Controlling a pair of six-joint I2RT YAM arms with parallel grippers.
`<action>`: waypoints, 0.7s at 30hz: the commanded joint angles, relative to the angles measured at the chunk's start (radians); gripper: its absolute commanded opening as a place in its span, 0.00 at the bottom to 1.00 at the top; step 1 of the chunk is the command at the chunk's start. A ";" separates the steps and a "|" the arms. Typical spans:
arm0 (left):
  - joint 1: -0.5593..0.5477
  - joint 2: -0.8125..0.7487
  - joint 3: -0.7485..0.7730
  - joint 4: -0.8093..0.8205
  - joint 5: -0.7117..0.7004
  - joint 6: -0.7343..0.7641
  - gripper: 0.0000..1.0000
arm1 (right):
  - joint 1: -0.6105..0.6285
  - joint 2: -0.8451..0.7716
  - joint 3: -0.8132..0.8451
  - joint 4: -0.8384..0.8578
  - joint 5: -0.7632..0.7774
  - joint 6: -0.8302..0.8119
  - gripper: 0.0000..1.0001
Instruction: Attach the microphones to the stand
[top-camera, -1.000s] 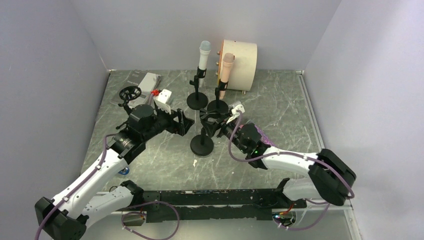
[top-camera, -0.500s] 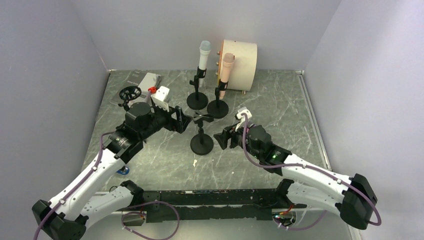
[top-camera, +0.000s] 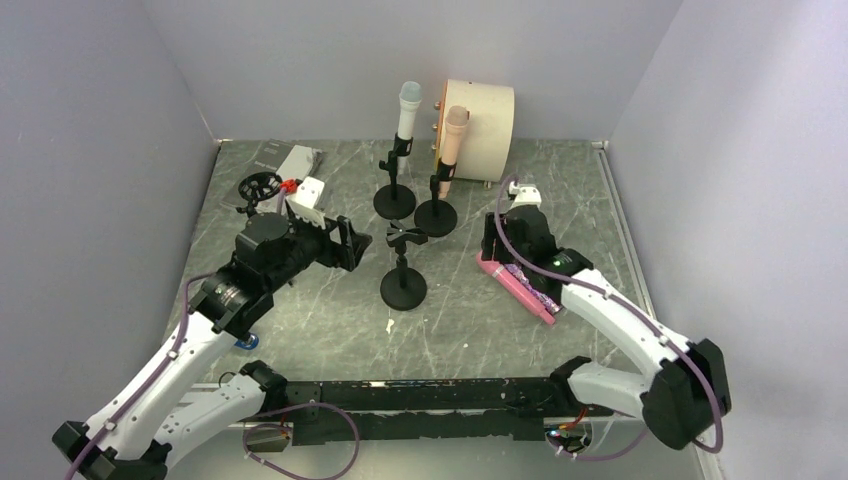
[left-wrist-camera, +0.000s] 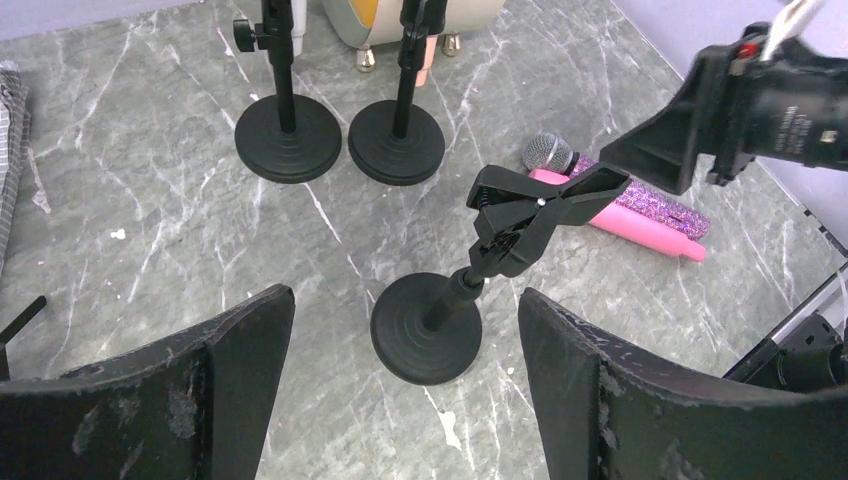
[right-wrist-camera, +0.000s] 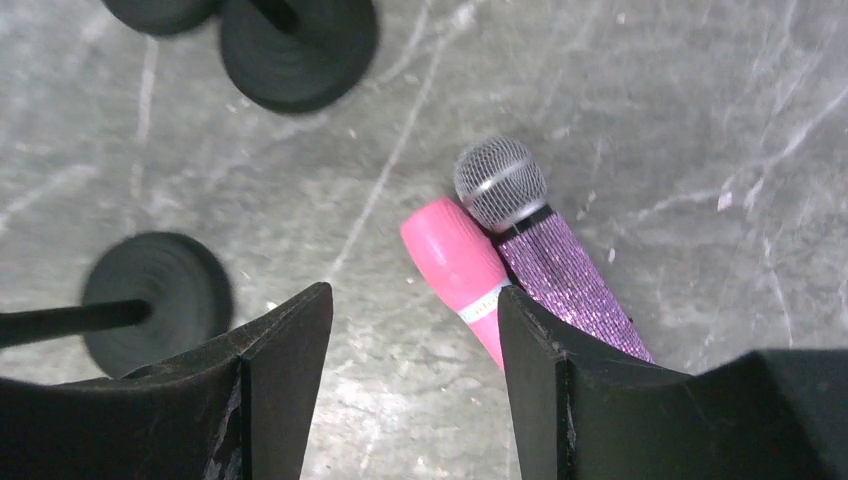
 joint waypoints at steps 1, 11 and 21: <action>0.001 -0.028 0.013 -0.005 -0.019 -0.002 0.86 | -0.031 0.097 0.066 -0.141 -0.017 -0.038 0.64; 0.002 -0.023 -0.027 0.005 -0.010 -0.011 0.86 | -0.105 0.333 0.127 -0.170 -0.124 -0.143 0.61; 0.002 -0.015 -0.029 0.009 -0.006 -0.017 0.86 | -0.108 0.445 0.134 -0.145 -0.226 -0.176 0.57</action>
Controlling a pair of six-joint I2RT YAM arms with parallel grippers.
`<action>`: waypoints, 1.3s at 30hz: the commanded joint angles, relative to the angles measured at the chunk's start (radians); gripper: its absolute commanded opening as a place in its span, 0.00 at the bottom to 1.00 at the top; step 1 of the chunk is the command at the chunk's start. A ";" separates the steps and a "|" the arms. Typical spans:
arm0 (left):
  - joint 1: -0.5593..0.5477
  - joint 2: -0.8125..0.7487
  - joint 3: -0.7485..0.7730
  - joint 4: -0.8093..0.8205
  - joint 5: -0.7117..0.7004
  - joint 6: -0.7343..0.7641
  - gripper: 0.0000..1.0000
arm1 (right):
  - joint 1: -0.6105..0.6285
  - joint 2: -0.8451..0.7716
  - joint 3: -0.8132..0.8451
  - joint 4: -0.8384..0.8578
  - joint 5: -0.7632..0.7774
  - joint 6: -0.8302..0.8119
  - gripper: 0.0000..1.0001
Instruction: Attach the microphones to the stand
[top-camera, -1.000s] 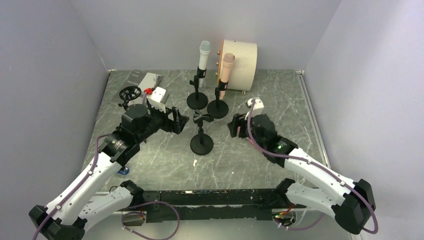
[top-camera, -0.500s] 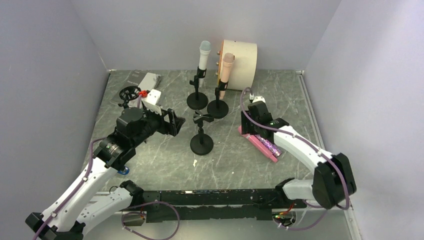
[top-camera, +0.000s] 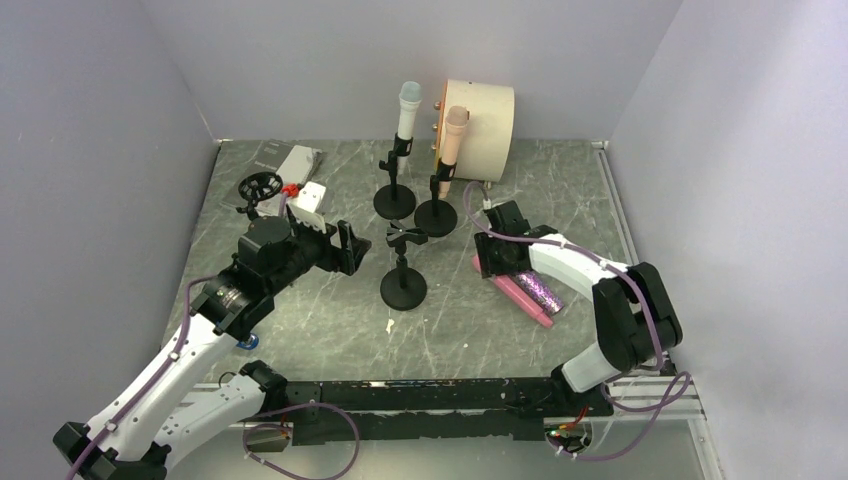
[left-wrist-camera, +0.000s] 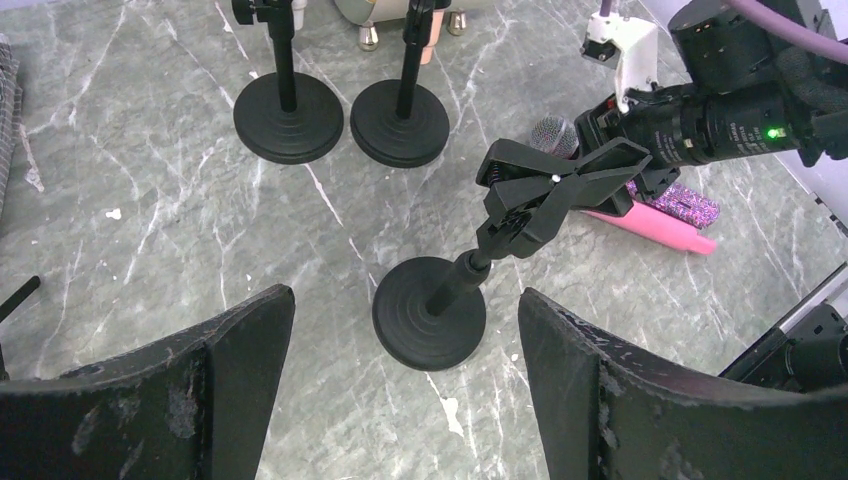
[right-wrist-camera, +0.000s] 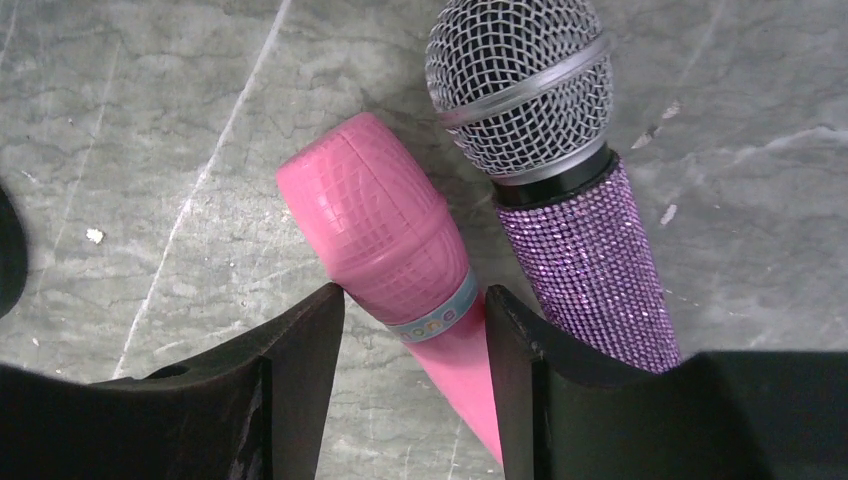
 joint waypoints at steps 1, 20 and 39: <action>0.002 0.002 0.003 0.024 -0.002 -0.009 0.86 | -0.002 0.019 0.032 0.021 -0.061 -0.030 0.57; 0.002 0.003 0.021 0.016 -0.007 -0.009 0.86 | 0.034 0.111 0.044 0.022 -0.115 -0.076 0.61; 0.002 -0.011 0.092 -0.006 0.036 -0.020 0.87 | 0.131 -0.222 0.008 0.160 0.077 0.005 0.07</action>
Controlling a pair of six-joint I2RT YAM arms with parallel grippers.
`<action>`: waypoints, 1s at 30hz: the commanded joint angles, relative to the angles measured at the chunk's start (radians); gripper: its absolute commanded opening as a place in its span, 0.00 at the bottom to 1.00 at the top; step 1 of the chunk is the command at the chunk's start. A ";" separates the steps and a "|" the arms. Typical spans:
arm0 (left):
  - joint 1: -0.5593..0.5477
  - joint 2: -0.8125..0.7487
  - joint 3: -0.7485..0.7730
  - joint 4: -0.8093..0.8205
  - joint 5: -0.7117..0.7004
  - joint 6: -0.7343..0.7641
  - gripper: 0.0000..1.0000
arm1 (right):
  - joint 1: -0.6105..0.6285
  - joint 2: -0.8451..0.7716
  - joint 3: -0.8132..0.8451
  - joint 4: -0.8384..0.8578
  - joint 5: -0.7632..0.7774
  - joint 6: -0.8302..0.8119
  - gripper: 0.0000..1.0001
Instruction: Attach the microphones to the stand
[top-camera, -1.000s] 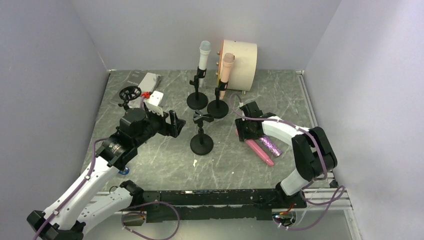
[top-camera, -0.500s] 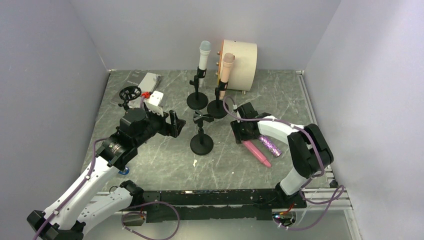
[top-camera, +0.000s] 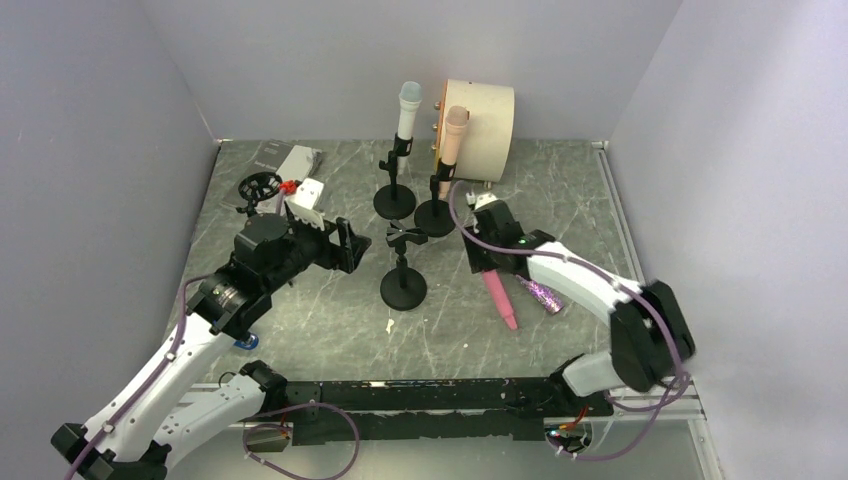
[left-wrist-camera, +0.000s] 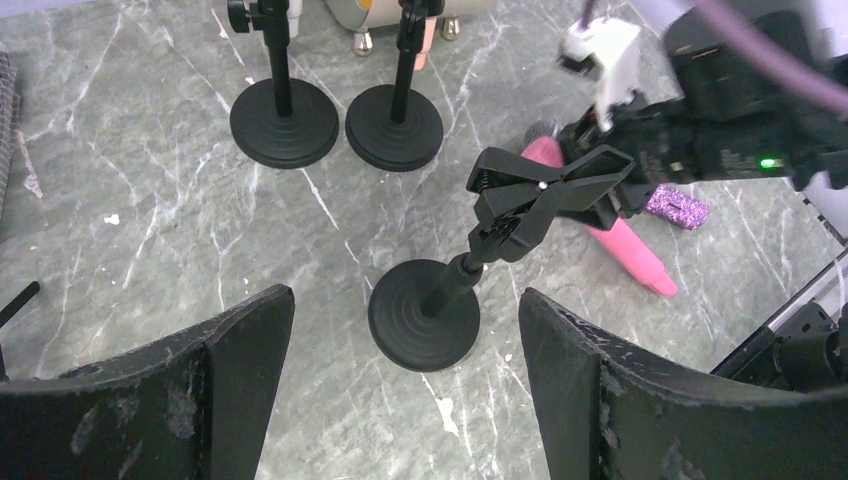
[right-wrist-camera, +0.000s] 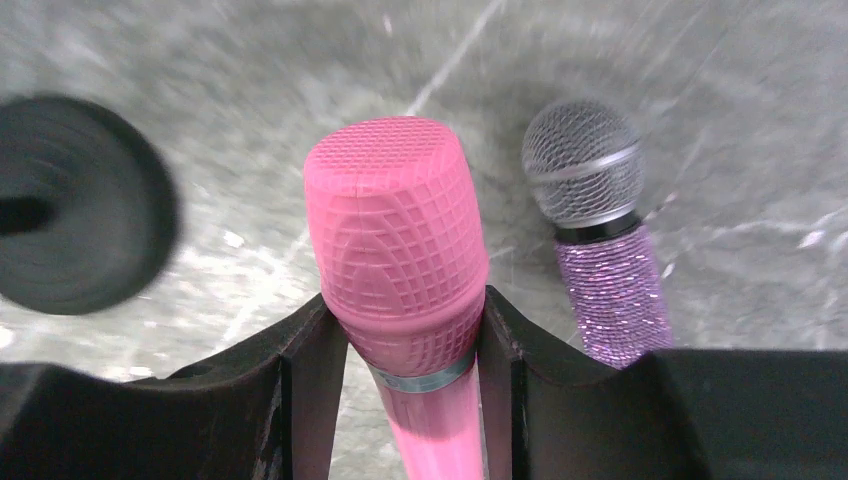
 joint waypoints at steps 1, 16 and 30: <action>0.002 -0.017 0.065 0.015 0.036 -0.020 0.87 | -0.002 -0.234 -0.026 0.151 0.022 0.053 0.07; -0.006 0.214 0.217 0.390 0.531 -0.184 0.86 | -0.003 -0.693 0.003 0.622 -0.197 0.208 0.08; -0.135 0.471 0.295 0.612 0.885 -0.167 0.81 | -0.003 -0.618 0.018 0.926 -0.476 0.584 0.08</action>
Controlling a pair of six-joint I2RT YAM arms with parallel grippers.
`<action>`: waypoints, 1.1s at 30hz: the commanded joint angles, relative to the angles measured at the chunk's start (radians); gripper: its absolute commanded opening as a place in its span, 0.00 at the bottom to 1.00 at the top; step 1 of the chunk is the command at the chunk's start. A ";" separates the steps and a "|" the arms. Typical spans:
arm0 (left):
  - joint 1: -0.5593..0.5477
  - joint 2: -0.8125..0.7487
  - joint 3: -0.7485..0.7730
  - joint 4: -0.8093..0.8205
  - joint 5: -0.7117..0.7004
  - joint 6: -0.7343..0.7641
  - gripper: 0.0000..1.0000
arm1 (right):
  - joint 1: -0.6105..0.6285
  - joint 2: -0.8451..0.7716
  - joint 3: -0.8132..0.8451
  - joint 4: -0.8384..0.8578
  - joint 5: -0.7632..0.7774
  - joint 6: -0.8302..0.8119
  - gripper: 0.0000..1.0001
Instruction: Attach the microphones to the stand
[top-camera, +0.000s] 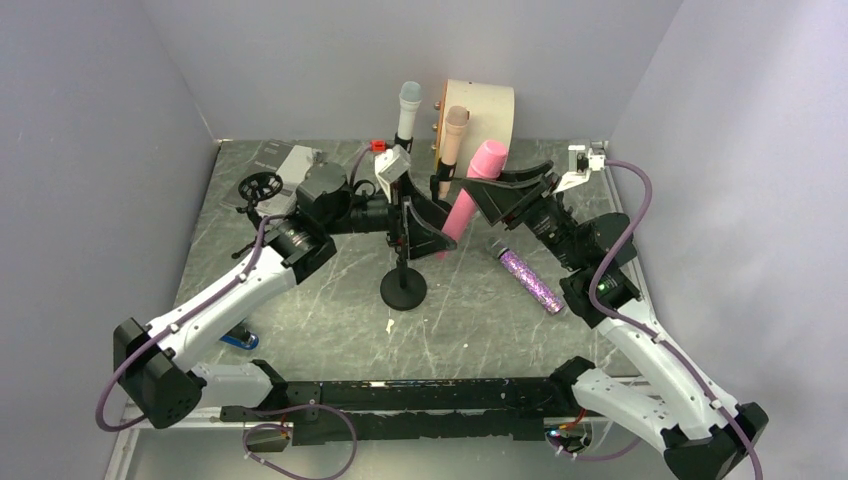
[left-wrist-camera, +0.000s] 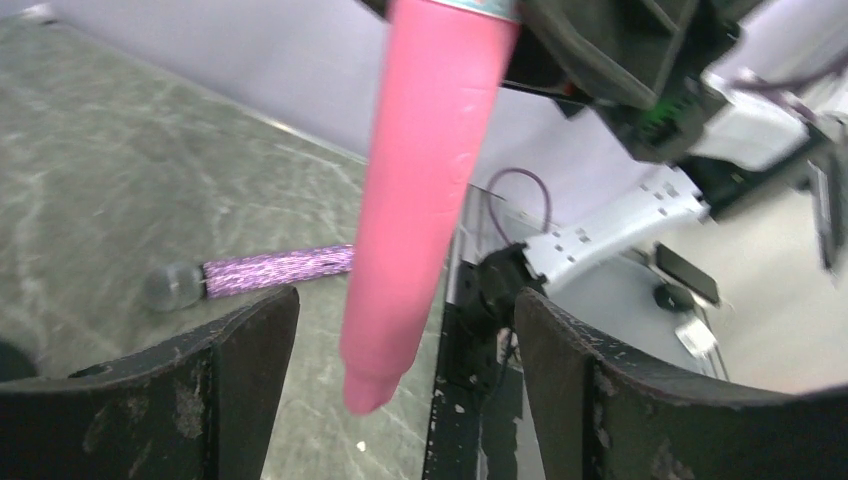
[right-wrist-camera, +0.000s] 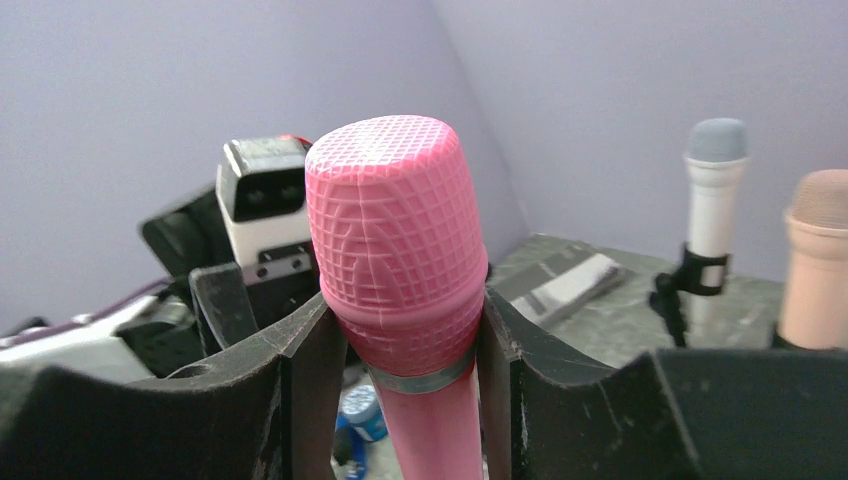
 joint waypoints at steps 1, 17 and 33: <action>-0.017 0.037 0.055 0.111 0.202 0.027 0.79 | -0.001 0.014 0.018 0.166 -0.092 0.147 0.08; -0.019 0.065 0.086 0.084 0.249 0.077 0.03 | -0.002 0.016 -0.064 0.209 -0.167 0.186 0.67; -0.019 0.088 0.122 0.027 0.254 0.073 0.19 | -0.001 0.030 -0.049 0.155 -0.147 0.100 0.14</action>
